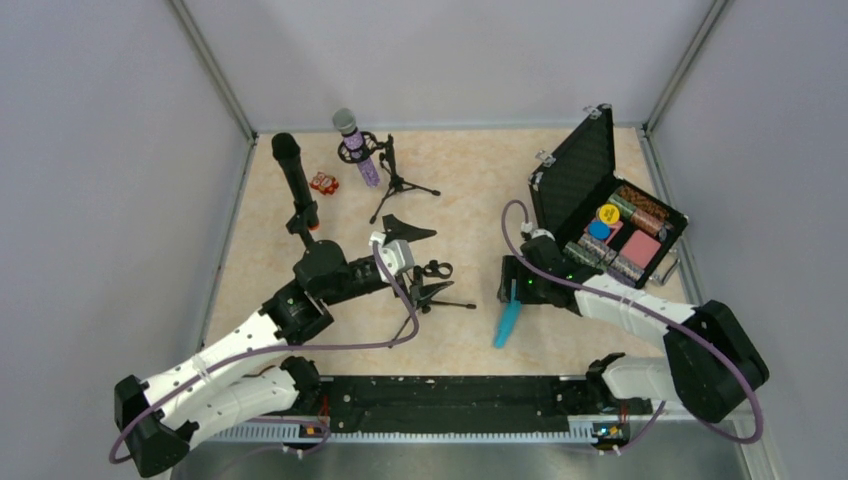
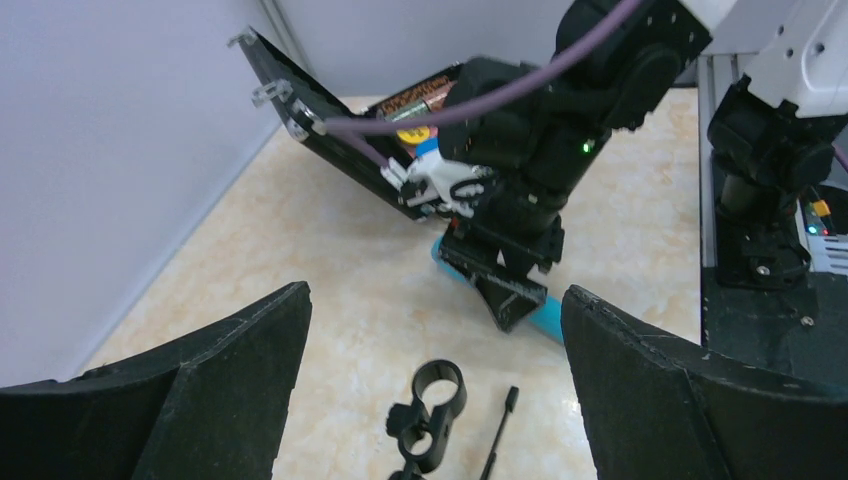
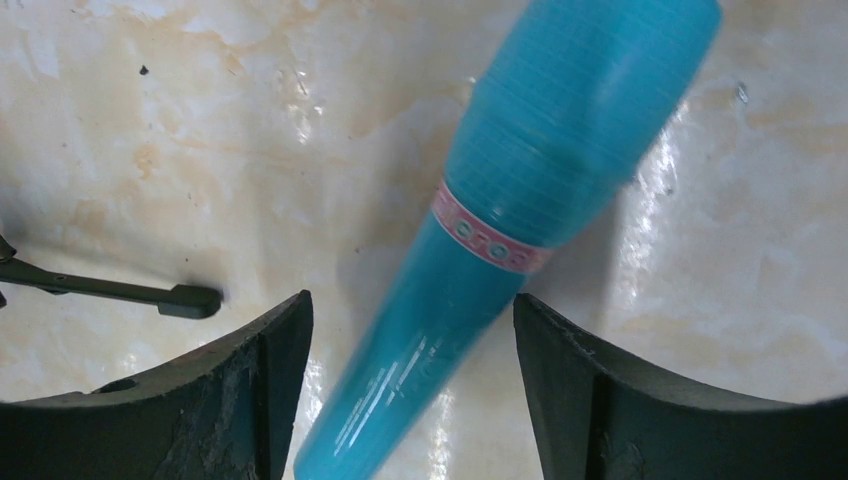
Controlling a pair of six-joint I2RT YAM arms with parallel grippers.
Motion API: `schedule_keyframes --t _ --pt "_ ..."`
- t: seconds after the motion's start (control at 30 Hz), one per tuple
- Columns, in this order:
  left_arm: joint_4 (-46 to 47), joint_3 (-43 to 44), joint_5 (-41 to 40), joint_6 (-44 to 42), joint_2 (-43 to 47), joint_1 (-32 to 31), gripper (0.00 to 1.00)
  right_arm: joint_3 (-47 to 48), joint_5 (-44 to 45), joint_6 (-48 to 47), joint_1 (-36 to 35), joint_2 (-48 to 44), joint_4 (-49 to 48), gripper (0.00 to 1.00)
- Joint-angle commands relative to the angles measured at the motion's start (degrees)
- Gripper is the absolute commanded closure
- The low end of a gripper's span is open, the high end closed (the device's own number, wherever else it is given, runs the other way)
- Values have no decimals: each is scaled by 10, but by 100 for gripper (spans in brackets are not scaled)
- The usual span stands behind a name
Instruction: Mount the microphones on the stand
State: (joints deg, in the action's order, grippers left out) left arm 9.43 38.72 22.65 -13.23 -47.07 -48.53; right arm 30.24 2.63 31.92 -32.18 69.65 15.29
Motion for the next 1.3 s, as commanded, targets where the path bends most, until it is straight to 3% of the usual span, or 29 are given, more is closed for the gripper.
schedule_keyframes --t 0.0,0.33,0.47,0.57,0.6,0.67,0.83,1.03,1.17,1.27 --pt "15 62 -24 -17 -13 -3 1 47 29 -30 -39 57 -20 29" --pt "-75 181 -194 5 -95 0 1 105 98 -75 -90 155 6 42" --pt "-92 212 -208 12 -126 14 1 109 109 -95 -95 160 4 61" --pt "-125 246 -179 32 -160 46 2 113 106 -113 -96 163 2 82" --pt "-133 257 -165 42 -171 60 3 116 107 -115 -96 165 4 84" --pt "-143 271 -128 63 -191 97 4 119 110 -115 -96 168 8 83" --pt "-122 254 -68 98 -219 159 5 128 121 -108 -96 173 21 64" --pt "-99 225 -91 82 -217 179 5 147 134 -94 -96 188 31 47" --pt "-70 197 -101 78 -206 184 5 165 152 -97 -96 211 46 45" --pt "-34 155 -101 85 -196 192 5 170 160 -99 -98 225 52 51"
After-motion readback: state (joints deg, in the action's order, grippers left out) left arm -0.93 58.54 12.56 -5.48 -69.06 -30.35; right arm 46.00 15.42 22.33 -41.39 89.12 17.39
